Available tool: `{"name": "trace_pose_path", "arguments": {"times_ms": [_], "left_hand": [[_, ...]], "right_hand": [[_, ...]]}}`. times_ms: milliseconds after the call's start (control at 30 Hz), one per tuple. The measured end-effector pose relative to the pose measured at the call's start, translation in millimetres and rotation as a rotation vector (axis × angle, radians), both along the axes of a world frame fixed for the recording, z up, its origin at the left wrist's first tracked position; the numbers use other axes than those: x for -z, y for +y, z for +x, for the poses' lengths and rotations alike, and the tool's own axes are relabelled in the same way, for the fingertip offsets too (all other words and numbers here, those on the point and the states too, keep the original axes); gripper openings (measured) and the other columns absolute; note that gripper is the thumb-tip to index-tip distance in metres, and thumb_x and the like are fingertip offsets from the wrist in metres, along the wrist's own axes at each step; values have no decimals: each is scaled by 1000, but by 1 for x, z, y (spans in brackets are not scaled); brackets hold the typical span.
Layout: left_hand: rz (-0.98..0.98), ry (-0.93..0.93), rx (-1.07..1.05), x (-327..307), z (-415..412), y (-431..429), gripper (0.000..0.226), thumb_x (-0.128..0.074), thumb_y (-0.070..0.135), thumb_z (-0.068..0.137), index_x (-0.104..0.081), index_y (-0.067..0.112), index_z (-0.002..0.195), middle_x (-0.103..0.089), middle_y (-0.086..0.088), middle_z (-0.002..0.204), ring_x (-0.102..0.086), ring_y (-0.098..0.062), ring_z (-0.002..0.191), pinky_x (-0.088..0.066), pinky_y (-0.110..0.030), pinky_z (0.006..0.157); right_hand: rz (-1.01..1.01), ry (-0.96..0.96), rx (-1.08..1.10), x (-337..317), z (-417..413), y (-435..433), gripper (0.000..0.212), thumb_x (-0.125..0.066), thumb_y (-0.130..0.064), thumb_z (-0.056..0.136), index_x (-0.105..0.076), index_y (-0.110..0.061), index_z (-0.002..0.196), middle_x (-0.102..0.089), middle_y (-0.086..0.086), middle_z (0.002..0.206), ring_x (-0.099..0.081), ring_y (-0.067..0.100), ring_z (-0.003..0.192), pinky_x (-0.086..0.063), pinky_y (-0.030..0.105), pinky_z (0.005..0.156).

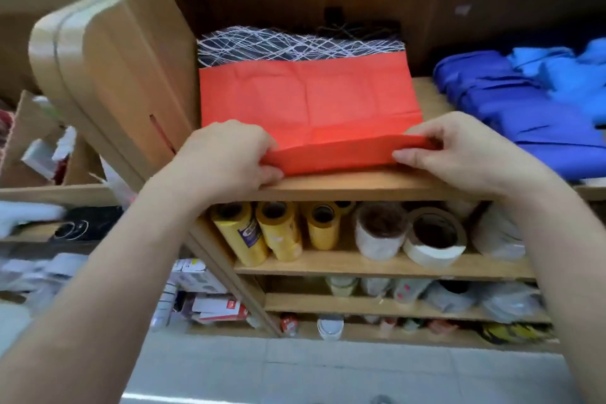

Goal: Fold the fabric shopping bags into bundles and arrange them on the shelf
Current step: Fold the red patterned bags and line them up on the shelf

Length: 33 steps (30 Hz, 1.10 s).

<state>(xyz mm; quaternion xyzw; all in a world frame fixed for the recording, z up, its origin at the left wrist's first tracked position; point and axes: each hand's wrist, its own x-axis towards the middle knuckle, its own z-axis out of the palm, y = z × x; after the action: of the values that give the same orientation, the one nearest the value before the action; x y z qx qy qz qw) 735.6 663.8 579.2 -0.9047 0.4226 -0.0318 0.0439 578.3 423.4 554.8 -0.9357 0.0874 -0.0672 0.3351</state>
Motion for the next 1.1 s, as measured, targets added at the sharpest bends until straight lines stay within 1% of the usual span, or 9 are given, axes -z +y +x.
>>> {"name": "trace_pose_path", "arguments": {"times_ms": [200,333,467,567,633,767,933,1000,1100], "left_hand": [[-619,732,-271,9,16,24,14,-81,32,77,-75,21,83,-75,7,75,-69,-7,70,-55,-28,71],[-622,162,-354,44,18,17,44,-79,50,74,-64,30,110,-68,4,104,-63,-23,100,-51,-37,82],[-432,-189,-24,51,21,15,47,-67,43,86,-57,37,131,-53,-5,133,-46,-33,120,-44,-52,93],[-145,50,132,51,29,19,59,-24,65,91,-40,44,144,-33,5,158,-28,-23,145,-26,-51,115],[-26,204,119,56,33,26,80,-9,80,81,-12,44,153,-9,11,163,-10,-13,150,-14,-44,122],[-71,194,146,54,31,34,87,-49,74,81,-10,42,152,-9,12,161,-11,-10,149,-12,-32,122],[-301,378,134,40,29,53,71,-70,0,84,-47,47,132,-38,30,141,-31,15,133,-12,1,107],[-428,479,45,33,26,58,58,-73,1,82,-65,49,113,-53,41,121,-45,24,116,-28,4,97],[-816,675,-105,27,17,62,26,-82,18,64,-78,39,77,-73,20,79,-66,6,75,-45,-4,67]], "right_hand": [[0,-212,344,19,13,-4,16,-72,-27,87,-71,-21,101,-70,-8,93,-65,14,90,-52,34,87],[-199,-269,460,28,25,8,43,-79,-36,78,-62,-29,117,-64,3,106,-61,29,101,-51,48,88],[-381,-189,412,31,25,11,59,-75,-34,81,-51,-36,135,-46,7,120,-50,30,111,-48,54,88],[-625,-126,222,29,28,12,37,-56,-39,91,-61,-38,129,-48,1,143,-37,27,137,-28,60,102],[-587,100,103,24,28,12,58,-24,-65,90,-47,-45,140,-37,-11,155,-26,14,146,-19,55,112],[-558,303,-58,18,18,6,94,-17,-95,67,-11,-53,150,-5,-26,160,-4,0,148,-14,40,117],[-336,210,-117,7,3,-3,63,-71,-51,78,-42,-60,133,-33,-27,151,-28,-7,140,-28,33,118],[-90,50,-37,9,-5,-5,44,-76,-27,80,-64,-52,115,-60,-25,129,-48,-11,124,-36,22,111],[98,-167,129,16,-14,-6,34,-78,-13,79,-76,-46,88,-72,-26,93,-65,-5,96,-48,12,88]]}}
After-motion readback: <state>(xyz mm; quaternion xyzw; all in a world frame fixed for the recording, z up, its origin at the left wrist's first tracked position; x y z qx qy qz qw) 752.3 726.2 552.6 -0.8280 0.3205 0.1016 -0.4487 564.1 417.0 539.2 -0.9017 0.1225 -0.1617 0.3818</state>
